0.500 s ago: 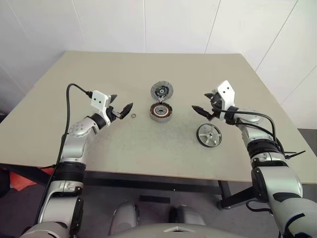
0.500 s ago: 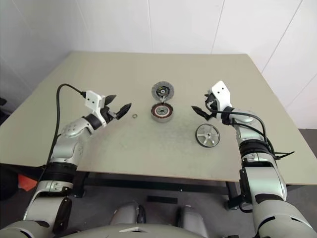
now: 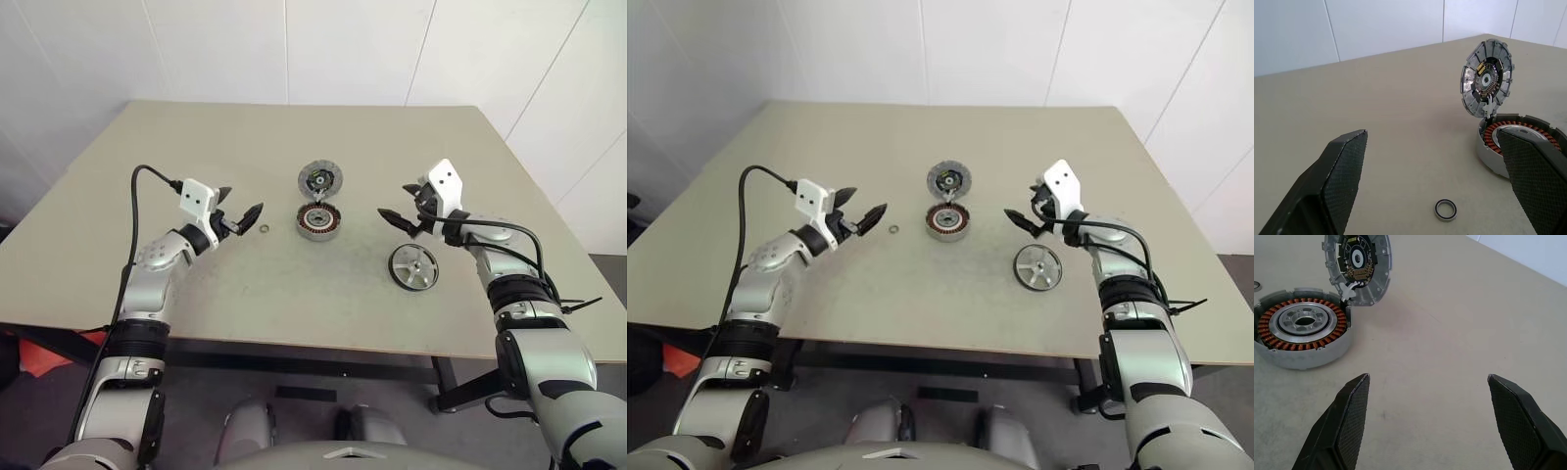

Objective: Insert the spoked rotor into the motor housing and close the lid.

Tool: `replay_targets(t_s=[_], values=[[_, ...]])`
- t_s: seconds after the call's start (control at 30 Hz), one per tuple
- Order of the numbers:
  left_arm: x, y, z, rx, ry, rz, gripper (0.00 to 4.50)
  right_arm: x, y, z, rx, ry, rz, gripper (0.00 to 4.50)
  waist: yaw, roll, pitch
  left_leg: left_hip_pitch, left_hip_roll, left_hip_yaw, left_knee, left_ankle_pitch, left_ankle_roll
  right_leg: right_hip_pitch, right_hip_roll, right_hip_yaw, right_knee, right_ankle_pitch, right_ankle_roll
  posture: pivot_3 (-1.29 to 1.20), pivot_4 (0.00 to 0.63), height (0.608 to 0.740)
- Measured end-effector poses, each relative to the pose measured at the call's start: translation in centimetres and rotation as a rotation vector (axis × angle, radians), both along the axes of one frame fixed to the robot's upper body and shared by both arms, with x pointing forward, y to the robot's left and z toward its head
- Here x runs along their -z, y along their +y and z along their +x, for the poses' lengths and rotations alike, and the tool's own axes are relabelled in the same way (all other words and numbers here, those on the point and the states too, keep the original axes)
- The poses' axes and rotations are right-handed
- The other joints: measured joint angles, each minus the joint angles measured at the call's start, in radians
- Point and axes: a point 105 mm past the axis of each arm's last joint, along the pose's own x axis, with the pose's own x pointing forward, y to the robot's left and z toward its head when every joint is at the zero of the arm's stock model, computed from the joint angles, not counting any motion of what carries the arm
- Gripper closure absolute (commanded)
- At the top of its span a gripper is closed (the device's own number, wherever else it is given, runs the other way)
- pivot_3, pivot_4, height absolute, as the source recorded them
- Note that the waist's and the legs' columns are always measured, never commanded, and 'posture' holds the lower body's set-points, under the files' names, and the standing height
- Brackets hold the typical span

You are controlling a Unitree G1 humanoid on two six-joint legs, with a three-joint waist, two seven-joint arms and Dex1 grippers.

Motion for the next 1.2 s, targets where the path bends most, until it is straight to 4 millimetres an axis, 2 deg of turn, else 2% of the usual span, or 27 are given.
replay_targets(t_s=[0.13, 0.23, 0.37, 0.57, 0.67, 0.93, 1.2], values=[[0.0, 0.0, 0.0, 0.002, 0.002, -0.001, 0.02, 0.0, 0.6, -0.1, -0.039, 0.004, -0.031, 0.13, -0.001, 0.000, 0.000, 0.000, 0.000, 0.000, 0.000, 0.000, 0.000, 0.000, 0.000, 0.000, 0.000, 0.000, 0.000, 0.00, 0.000, 0.740], [0.0, 0.0, 0.0, 0.002, 0.002, -0.001, 0.02, 0.3, 2.4, -0.6, -0.144, 0.010, -0.133, 0.13, -0.003, 0.000, 0.000, 0.000, 0.000, 0.000, 0.000, 0.000, 0.000, 0.000, 0.000, 0.000, 0.000, 0.000, 0.000, 0.00, 0.000, 0.740], [0.0, -0.1, 0.0, 0.001, 0.002, -0.003, 0.02, 0.0, 5.6, -1.6, -0.336, 0.005, -0.270, 0.13, -0.002, 0.000, 0.000, 0.000, 0.000, 0.000, 0.000, 0.000, 0.000, 0.000, 0.000, 0.000, 0.000, 0.000, 0.000, 0.00, 0.000, 0.740], [0.2, -0.4, -0.1, 0.012, 0.006, -0.007, 0.02, -2.4, 7.9, -1.3, -0.501, -0.074, -0.484, 0.13, -0.002, 0.000, 0.000, 0.000, 0.000, 0.000, 0.000, -0.001, -0.001, 0.000, 0.000, 0.000, 0.000, 0.000, 0.000, 0.00, 0.000, 0.740], [0.4, -1.0, -0.4, 0.037, 0.015, -0.009, 0.02, -2.9, 8.6, -1.2, -0.570, -0.089, -0.555, 0.13, -0.003, -0.001, 0.000, 0.000, 0.000, 0.000, 0.000, -0.001, 0.000, 0.000, 0.000, 0.000, 0.000, 0.000, 0.000, 0.00, 0.000, 0.740], [0.5, -1.2, -0.5, 0.047, 0.021, -0.008, 0.02, 0.1, 10.6, -2.5, -0.798, 0.021, -0.725, 0.13, -0.007, -0.001, 0.000, 0.000, 0.000, 0.000, 0.000, 0.000, -0.001, -0.001, 0.000, 0.000, 0.001, 0.000, -0.001, 0.00, 0.000, 0.740], [0.1, -1.3, -0.8, 0.042, 0.002, -0.007, 0.02, -0.8, 12.5, -1.6, -0.857, -0.029, -0.868, 0.13, -0.007, -0.001, 0.000, -0.001, 0.001, 0.000, 0.000, -0.001, -0.001, -0.002, 0.000, 0.000, 0.002, -0.001, -0.002, 0.00, 0.000, 0.740]])
